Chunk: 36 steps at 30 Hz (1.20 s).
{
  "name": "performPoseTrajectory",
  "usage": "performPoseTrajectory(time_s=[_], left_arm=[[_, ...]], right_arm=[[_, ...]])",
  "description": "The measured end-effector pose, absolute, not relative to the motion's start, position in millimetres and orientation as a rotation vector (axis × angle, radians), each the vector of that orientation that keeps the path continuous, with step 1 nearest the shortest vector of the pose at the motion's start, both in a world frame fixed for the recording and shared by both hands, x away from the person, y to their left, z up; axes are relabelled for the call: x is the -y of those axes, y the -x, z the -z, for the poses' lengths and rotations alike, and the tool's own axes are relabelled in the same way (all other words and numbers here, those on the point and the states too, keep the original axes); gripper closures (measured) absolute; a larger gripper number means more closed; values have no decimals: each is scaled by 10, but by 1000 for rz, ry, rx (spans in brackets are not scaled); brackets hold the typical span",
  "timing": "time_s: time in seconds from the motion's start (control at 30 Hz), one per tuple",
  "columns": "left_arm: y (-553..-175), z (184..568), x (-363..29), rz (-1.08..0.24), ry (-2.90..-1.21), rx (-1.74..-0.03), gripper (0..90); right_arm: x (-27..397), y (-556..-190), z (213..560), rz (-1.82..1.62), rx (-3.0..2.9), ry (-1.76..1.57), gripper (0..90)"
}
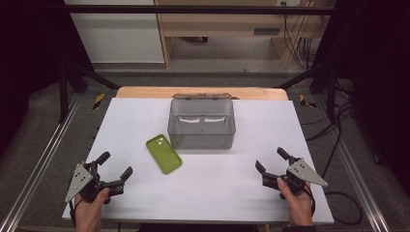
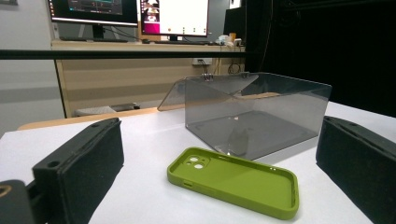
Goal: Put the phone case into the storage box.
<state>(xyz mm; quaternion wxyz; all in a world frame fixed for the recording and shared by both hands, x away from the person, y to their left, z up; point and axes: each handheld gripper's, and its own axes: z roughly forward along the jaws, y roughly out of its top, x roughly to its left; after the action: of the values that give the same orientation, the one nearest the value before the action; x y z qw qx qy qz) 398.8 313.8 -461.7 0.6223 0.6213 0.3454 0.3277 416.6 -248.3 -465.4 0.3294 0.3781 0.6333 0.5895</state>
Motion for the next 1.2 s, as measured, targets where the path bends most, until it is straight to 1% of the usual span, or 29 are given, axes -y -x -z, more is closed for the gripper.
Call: performPoseTrajectory(time_s=[0.2,0.5,0.6,0.7,0.8,0.83,0.9,0.93,0.97,1.0,1.07,1.1,1.17,1.2], left_arm=[[-3983,4624,-3098,-747,-1442,-797,7],[-3969,4617,-3084,-743,-1452,-814,7],[-3973,4614,-3094,-744,-1446,-822,7],[-3977,4615,-3085,-743,-1445,-830,7],[-3980,4602,-3074,-748,-1455,-822,7],[-3980,4602,-3074,-748,-1455,-822,7],[-3985,4608,-3073,-742,-1457,-828,7],[-3986,4608,-3073,-739,-1454,-831,7],[-3986,4605,-3074,-738,-1452,-834,7],[-3986,4600,-3075,-737,-1450,-835,7],[-3982,4594,-3070,-737,-1450,-832,7],[-3980,4592,-3068,-738,-1453,-830,7],[-3981,4590,-3064,-740,-1450,-831,7],[-3996,4590,-3058,-744,-1449,-836,7]], right_arm=[[2343,-4196,4608,-1553,-1768,-1042,39],[1716,-4247,4451,-1449,-1994,-1040,50],[1481,-4331,4425,-1365,-2084,-1022,65],[1279,-4434,4416,-1317,-2158,-1053,105],[1106,-4530,4401,-1255,-2223,-1065,125],[1106,-4530,4401,-1255,-2223,-1065,125],[941,-4594,4368,-1195,-2297,-1065,163],[887,-4611,4356,-1178,-2318,-1066,203],[838,-4626,4347,-1173,-2349,-1064,267],[789,-4640,4341,-1169,-2387,-1060,288],[691,-4664,4336,-1136,-2434,-1047,357],[642,-4677,4335,-1111,-2449,-1037,375],[556,-4715,4332,-1072,-2475,-1037,453],[516,-4734,4329,-1065,-2486,-1035,475]])
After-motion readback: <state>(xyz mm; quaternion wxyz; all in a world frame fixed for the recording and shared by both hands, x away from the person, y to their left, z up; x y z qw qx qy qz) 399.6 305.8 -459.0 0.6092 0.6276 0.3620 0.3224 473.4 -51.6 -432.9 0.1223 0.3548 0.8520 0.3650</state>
